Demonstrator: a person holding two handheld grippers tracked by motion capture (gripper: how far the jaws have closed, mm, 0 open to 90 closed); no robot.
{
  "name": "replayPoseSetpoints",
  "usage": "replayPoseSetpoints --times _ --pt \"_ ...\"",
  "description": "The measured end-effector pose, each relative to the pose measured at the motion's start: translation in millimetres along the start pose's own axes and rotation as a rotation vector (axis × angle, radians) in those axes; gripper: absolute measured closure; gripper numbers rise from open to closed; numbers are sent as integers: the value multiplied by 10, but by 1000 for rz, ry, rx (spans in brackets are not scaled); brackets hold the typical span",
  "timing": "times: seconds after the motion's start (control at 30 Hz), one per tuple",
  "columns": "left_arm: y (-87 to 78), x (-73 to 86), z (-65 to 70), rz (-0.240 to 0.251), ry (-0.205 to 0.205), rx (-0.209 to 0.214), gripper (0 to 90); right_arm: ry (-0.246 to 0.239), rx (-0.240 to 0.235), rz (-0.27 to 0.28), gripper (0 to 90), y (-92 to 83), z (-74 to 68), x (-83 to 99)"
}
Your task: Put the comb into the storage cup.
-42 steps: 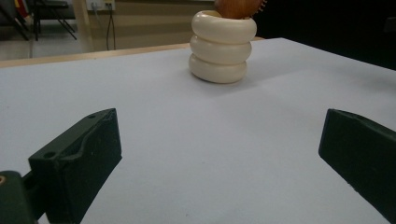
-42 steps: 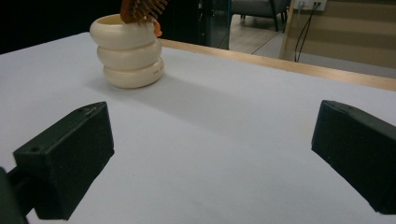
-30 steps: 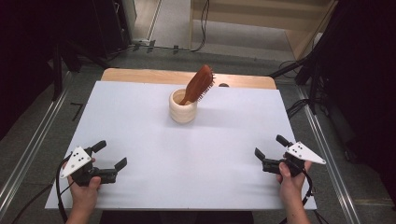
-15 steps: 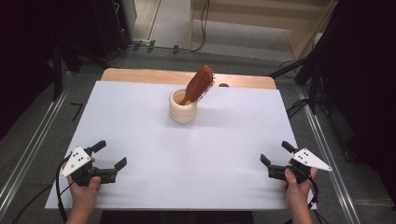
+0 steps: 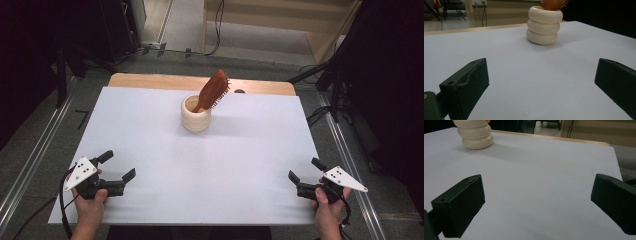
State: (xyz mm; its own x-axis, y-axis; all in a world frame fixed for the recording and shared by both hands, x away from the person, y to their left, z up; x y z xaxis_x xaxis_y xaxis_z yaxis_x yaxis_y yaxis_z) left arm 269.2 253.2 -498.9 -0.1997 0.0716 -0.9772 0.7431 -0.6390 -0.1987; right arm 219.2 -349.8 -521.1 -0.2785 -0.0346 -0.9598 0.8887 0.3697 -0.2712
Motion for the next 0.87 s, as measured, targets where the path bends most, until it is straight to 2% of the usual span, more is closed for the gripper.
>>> replayPoseSetpoints --times 0.1,0.2,0.37,0.4,0.5,0.67,0.87 --pt "-3 0 -3 -1 -1 1 0 -29 23 -6 0 -33 23 16" --pt "-2 -1 -4 -1 0 1 0 -42 24 -10 0 -58 43 46" --pt "-5 0 -5 0 -3 2 0 -6 -8 23 0 -89 53 72" --pt "-6 1 -6 1 -4 3 0 14 -12 37 0 -92 62 89" --pt "-5 0 -9 5 -10 1 0 32 -13 47 0 -84 83 101" --pt "-10 1 -13 4 -10 -2 0 -9 -10 27 0 -51 43 109" --pt "-12 0 -21 6 -14 -2 0 -6 -10 28 0 -41 43 109"
Point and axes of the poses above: each handheld gripper's, and its own axes: y roughly forward along the jaws, x roughly out of its underside, z roughly to its right, the point moved 3 cm from there along y, roughly forward along the jaws, and after that the axes turned 4 degrees about z, right-handed, at the moved point
